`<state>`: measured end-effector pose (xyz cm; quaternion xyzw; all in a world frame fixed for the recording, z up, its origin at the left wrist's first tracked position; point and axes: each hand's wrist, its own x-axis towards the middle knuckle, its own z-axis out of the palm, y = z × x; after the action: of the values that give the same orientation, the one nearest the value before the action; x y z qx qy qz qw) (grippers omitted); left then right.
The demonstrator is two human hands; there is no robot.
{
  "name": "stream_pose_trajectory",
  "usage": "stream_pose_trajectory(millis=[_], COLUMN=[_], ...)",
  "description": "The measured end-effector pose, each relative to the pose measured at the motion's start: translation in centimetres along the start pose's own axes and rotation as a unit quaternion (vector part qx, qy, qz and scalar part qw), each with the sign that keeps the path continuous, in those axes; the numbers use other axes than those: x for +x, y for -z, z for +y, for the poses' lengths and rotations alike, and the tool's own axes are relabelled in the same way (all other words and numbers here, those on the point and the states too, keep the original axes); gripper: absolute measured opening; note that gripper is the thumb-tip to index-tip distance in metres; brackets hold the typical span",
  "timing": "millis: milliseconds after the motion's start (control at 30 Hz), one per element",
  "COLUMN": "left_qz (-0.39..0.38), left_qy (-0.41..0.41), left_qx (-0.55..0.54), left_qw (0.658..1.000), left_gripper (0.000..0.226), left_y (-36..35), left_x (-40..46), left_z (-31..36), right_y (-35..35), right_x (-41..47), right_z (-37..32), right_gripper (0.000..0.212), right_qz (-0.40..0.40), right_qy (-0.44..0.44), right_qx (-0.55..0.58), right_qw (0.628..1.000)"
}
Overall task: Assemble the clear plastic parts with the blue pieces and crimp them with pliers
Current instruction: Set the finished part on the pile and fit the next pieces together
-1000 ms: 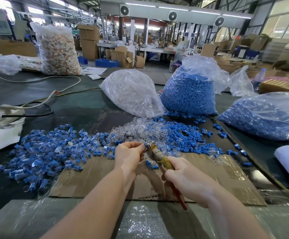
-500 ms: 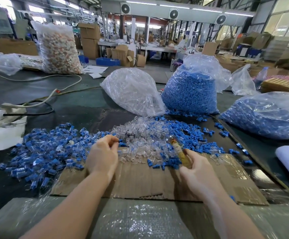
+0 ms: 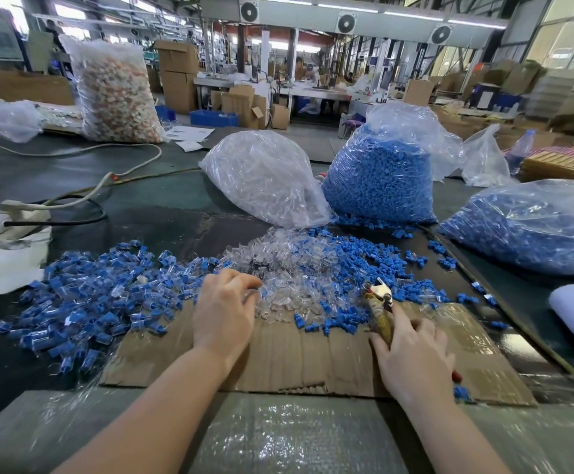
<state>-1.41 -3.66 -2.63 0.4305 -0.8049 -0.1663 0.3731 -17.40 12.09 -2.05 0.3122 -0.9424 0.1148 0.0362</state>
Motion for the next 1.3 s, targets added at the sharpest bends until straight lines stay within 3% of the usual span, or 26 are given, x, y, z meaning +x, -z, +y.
stream_pose_trajectory(millis=[133, 333, 467, 767, 967, 1167, 1300], left_qz=[-0.050, -0.068, -0.046, -0.042, -0.046, -0.033, -0.028], left_qy=[-0.035, -0.039, -0.040, -0.043, -0.051, -0.070, -0.079], left_qx=[-0.065, -0.080, -0.082, -0.070, -0.063, -0.076, -0.128], left_qw=[0.996, 0.994, 0.995, 0.996, 0.996, 0.994, 0.988], left_gripper=[0.016, 0.019, 0.015, 0.013, 0.012, 0.012, 0.022], left_y=[-1.4, -2.9, -2.9, -3.1, -3.2, -3.0, -2.7], left_x=[-0.7, -1.5, -1.9, -2.1, -2.2, -2.1, -2.1], left_z=[2.0, 3.3, 2.7, 2.4, 2.4, 2.6, 2.9], right_y=[0.3, 0.5, 0.1, 0.0, -0.3, -0.4, -0.3], right_x=[-0.1, -0.3, 0.0, 1.2, 2.9, 2.8, 1.6], right_z=[-0.5, -2.2, -2.0, -3.3, -4.7, -4.6, -5.1], right_gripper=[0.060, 0.043, 0.030, 0.023, 0.023, 0.016, 0.014], right_qz=[-0.007, 0.075, 0.058, 0.076, 0.019, 0.056, 0.057], right_qy=[0.004, 0.073, 0.093, 0.102, 0.090, 0.101, 0.200], right_qx=[-0.042, -0.062, -0.046, -0.007, -0.008, 0.047, 0.186], right_qw=[0.999, 0.993, 0.993, 0.992, 0.996, 0.992, 0.960])
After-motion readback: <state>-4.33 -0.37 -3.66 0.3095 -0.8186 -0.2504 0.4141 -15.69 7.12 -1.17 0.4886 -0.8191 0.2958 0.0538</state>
